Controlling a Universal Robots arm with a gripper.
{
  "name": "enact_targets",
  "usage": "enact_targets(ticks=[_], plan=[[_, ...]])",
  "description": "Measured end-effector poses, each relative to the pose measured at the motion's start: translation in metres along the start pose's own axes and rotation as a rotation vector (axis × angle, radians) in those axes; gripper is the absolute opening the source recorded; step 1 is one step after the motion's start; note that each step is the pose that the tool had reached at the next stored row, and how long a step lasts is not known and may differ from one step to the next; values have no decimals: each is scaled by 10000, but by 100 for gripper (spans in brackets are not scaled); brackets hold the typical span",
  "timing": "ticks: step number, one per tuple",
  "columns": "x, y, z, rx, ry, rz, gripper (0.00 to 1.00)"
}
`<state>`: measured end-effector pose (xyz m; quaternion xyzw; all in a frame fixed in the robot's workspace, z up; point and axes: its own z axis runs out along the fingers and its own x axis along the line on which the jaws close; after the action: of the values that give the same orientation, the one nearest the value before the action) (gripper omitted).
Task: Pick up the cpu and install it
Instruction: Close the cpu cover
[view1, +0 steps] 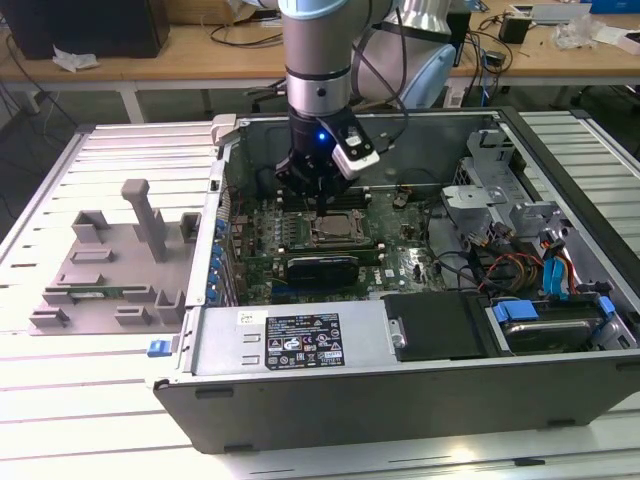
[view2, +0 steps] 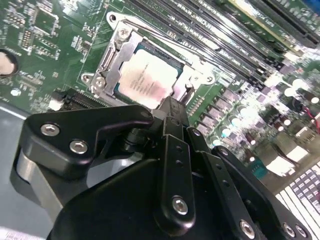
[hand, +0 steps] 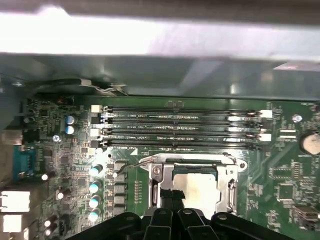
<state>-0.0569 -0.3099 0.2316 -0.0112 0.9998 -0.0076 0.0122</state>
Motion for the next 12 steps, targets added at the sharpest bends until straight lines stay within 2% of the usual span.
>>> enact_targets(ticks=[2, 5, 10, 12], plan=[[-1, -1, -38, 1, -2, 0, 11], [-1, -1, -41, 0, -4, 1, 11], [-90, -3, -40, 3, -3, 0, 11], [-92, -3, -54, 0, -4, 1, 11]])
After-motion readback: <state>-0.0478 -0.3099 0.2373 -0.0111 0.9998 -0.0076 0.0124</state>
